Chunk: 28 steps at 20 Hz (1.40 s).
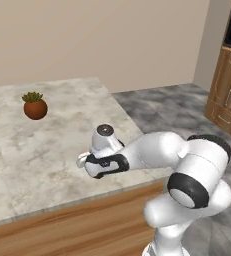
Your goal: Open the fridge, remove the peach, garlic, and steak, and place them on any counter.
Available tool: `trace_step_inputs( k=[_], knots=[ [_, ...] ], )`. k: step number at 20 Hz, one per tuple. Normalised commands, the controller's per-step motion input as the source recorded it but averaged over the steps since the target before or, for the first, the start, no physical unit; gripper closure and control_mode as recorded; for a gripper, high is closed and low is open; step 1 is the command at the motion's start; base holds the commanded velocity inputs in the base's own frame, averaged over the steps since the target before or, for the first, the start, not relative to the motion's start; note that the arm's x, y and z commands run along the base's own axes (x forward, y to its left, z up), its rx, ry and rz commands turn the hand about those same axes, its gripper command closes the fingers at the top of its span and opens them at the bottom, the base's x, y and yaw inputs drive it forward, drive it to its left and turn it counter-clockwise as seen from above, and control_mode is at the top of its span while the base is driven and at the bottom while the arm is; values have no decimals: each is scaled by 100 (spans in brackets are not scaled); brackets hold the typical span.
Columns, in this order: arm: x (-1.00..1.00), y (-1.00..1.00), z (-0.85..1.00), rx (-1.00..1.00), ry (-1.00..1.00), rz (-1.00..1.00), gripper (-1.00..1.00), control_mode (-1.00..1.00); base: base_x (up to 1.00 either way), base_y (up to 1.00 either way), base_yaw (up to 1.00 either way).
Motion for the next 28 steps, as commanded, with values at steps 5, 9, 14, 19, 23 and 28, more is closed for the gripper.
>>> trace_step_inputs(
  k=[5,9,14,19,23,28],
  knots=[
    [-84,-27,100,12,-23,0,-100,-100,0,0,0],
    [-65,-32,100,3,-11,1,-100,-100,0,0,0],
    [-57,-34,100,0,-5,0,-100,-100,0,0,0],
    [-58,-26,100,0,0,0,-100,-100,0,0,0],
    [-58,-33,100,-6,0,-3,-100,-100,0,0,0],
    [-61,-20,100,-1,-27,-1,-100,-100,0,0,0]
  ],
)
